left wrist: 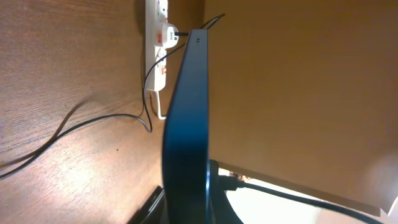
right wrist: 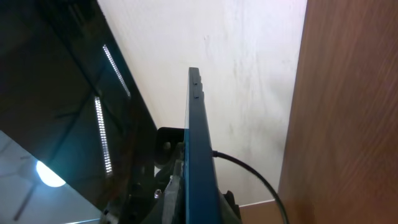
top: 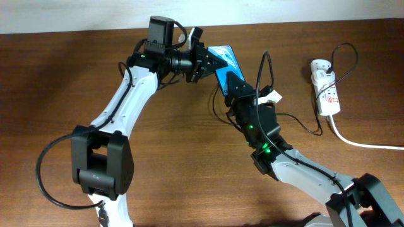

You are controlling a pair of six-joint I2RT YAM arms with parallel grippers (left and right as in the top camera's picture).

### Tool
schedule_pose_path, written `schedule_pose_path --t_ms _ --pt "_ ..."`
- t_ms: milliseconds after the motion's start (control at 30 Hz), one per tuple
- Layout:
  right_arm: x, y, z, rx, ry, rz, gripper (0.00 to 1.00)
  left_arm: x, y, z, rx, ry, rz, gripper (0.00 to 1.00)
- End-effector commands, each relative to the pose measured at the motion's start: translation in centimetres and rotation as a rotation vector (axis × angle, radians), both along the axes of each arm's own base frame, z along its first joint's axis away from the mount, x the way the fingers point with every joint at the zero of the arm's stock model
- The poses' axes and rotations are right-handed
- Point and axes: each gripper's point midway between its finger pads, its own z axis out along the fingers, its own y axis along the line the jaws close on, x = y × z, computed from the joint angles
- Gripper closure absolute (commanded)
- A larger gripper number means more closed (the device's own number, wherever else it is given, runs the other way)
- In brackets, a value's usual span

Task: Plug charger to phone and switch on socket
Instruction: 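Release the right gripper and carry the phone leftward with the left gripper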

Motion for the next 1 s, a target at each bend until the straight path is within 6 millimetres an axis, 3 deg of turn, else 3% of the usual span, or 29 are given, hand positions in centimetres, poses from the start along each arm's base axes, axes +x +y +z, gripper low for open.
schedule_pose_path --t_ms 0,67,133,233,333,467,533,600,733,800,967 --pt "-0.5 1.8 0.0 -0.108 -0.028 0.081 0.89 0.9 -0.8 0.3 0.019 -0.099 0.019 1.00" --pt "-0.5 1.8 0.0 -0.108 -0.028 0.081 0.77 1.2 -0.6 0.5 0.015 -0.112 0.025 1.00" --pt "-0.4 1.7 0.0 -0.109 -0.028 0.079 0.56 2.2 0.7 0.4 0.029 -0.119 0.067 1.00" --pt "-0.4 1.7 -0.1 -0.109 -0.027 0.079 0.39 3.6 2.6 0.2 0.042 -0.122 0.121 1.00" --pt "-0.5 1.7 -0.5 -0.129 -0.014 0.080 0.27 4.8 4.8 0.2 0.045 -0.121 0.166 1.00" --pt "-1.1 2.2 -3.8 -0.251 0.081 0.140 0.18 6.2 7.8 0.2 0.054 -0.144 0.217 1.00" --pt "-1.4 2.6 -4.5 -0.360 0.065 0.181 0.03 6.8 9.4 0.2 0.062 -0.165 0.241 1.00" --pt "-2.0 2.9 -6.2 -0.462 0.094 0.236 0.02 7.2 10.6 0.1 0.069 -0.174 0.258 1.00" --pt "-4.8 1.4 -13.1 -0.601 0.368 0.305 0.02 7.8 12.6 0.1 0.072 -0.170 0.292 1.00" --pt "-6.2 1.1 -15.0 -0.748 0.391 0.395 0.02 7.6 12.6 -0.2 0.086 -0.190 0.278 1.00" --pt "-8.5 4.1 -14.2 -0.938 0.166 0.709 0.02 7.3 13.1 -0.5 0.101 -0.215 0.259 1.00"
